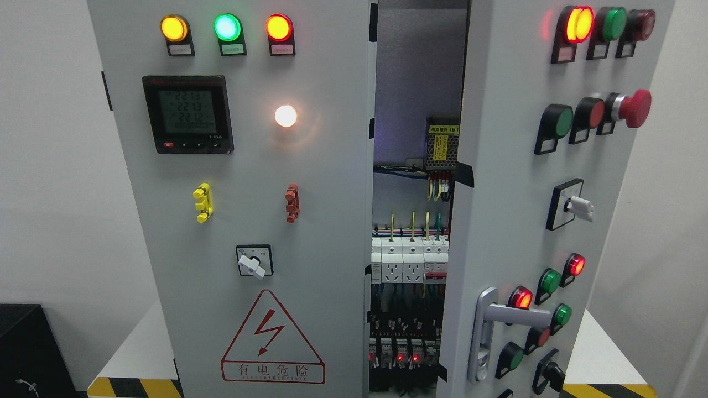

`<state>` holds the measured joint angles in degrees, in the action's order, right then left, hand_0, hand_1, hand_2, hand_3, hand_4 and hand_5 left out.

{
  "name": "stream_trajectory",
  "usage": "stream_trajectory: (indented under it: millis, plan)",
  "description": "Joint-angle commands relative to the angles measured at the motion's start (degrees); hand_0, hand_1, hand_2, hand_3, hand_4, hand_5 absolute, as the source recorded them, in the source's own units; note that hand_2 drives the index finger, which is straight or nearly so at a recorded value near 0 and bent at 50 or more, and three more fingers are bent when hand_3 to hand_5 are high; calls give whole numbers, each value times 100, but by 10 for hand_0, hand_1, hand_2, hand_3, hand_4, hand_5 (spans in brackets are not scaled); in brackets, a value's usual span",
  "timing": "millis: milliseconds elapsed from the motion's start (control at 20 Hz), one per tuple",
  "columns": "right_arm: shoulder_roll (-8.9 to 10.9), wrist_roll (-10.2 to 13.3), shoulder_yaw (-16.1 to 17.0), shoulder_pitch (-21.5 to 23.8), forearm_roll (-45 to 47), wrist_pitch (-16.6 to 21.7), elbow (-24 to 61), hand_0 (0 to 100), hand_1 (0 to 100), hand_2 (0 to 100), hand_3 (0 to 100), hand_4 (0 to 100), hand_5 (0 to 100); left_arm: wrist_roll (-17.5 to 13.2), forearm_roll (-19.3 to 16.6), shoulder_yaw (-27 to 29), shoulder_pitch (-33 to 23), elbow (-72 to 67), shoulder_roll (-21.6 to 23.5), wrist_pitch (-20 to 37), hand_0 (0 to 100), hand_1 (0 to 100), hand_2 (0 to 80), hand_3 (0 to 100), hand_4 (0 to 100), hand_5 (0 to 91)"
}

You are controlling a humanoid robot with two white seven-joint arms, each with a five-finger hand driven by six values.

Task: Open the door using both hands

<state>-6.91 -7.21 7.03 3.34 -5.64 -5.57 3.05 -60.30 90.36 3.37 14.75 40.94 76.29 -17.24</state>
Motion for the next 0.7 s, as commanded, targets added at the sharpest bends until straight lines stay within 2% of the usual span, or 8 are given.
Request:
stream_trajectory:
  millis: [0,50,100,200,451,651]
  plan:
    - [-3,0,0,0,1,3,3,0,0,0,0,0,0,-8,-186,-3167,3676,2258,1958,-226,0,0,0,0,0,0]
    - [-3,0,0,0,1,3,3,0,0,0,0,0,0,1,-186,-4107,4519,2600,2055,-245,0,0,0,0,0,0]
    - [-3,0,0,0,1,3,3,0,0,0,0,0,0,10,-203,-4812,4980,2960,2082,-236,0,0,0,0,0,0]
    - [-3,0,0,0,1,3,3,0,0,0,0,0,0,19,-203,-5851,5710,3628,2178,-201,0,0,0,0,0,0]
    - [-3,0,0,0,-7,3,3,0,0,0,0,0,0,19,-195,-7593,7030,4904,2118,-227,0,0,0,0,0,0]
    - [-3,0,0,0,1,3,3,0,0,0,0,0,0,27,-195,-9071,7910,5082,1320,-210,0,0,0,0,0,0]
